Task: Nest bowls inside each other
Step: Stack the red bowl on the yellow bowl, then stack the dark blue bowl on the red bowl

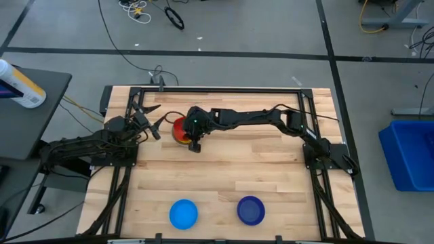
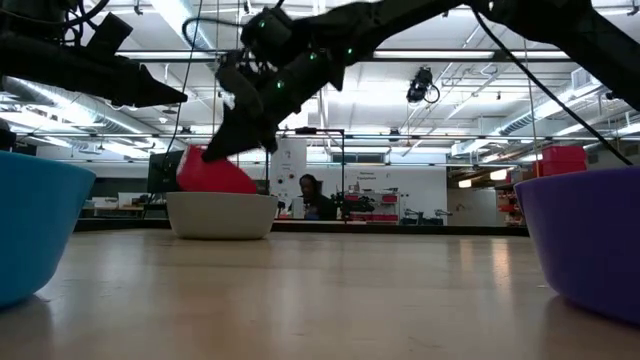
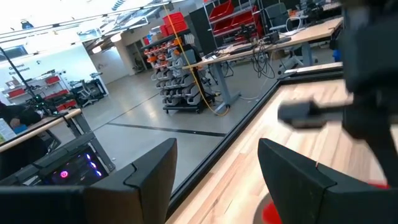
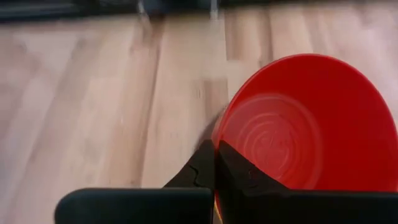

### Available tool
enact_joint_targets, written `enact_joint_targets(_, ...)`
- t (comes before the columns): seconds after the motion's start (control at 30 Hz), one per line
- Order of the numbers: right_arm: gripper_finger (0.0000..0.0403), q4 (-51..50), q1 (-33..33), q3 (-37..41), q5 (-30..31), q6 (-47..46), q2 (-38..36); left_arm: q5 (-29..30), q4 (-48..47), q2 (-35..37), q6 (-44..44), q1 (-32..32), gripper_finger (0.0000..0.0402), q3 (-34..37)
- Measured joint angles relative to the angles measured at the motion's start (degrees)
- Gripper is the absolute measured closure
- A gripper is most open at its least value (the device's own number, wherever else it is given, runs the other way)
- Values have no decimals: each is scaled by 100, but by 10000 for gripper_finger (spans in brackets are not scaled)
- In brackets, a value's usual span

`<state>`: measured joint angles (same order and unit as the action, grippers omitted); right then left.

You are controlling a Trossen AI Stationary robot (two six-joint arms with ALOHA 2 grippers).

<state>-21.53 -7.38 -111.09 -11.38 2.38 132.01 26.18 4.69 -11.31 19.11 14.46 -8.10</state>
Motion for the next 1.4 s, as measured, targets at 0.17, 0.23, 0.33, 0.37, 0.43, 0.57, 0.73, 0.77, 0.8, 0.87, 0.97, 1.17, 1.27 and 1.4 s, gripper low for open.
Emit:
enact_joint_targets(0.17, 402, -194, -18, 0, 6, -40, 270, -8, -8, 0, -4, 0, 169, 0)
enact_joint_targets(0.23, 402, -378, -17, -15, 174, -44, 251, -8, -9, 0, -3, 1, 169, 0)
enact_joint_targets(0.33, 399, -517, -15, -13, 279, -52, 254, -7, -9, 0, -2, 0, 169, 0)
enact_joint_targets(0.37, 392, -540, -16, -27, 262, -66, 255, -7, -9, 0, -2, 0, 169, 0)
enact_joint_targets(0.43, 365, -631, -17, -94, 218, -83, 257, -9, -11, 0, -13, 0, 169, 0)
enact_joint_targets(0.57, 276, -535, -20, -96, 359, -104, 266, -9, -22, 0, -22, 0, 169, 0)
enact_joint_targets(0.73, 190, -584, -20, -103, 524, -95, 266, -9, -33, 0, -23, 0, 169, 0)
enact_joint_targets(0.77, 180, -601, -14, -103, 526, -77, 266, -9, -33, 0, -24, 0, 169, 0)
enact_joint_targets(0.8, 173, -605, 2, -103, 534, -57, 266, -9, -35, 0, -24, 0, 169, 0)
enact_joint_targets(0.87, 166, -681, 56, -181, 537, -44, 272, -9, -39, 0, -24, 0, 169, 0)
enact_joint_targets(0.97, 166, -892, 232, -506, 729, -34, 276, -9, -42, 0, -27, 0, 169, 0)
enact_joint_targets(1.17, 179, -1685, 856, -1191, 957, 64, 262, -9, -62, 0, -44, 0, 169, 0)
enact_joint_targets(1.27, 180, -2166, 1212, -1244, 1379, -138, 245, -9, -97, 0, -67, 0, 169, 0)
enact_joint_targets(1.4, 171, -3161, 1608, -1241, 2093, -761, 176, -33, -144, -2, -96, 0, 169, 0)
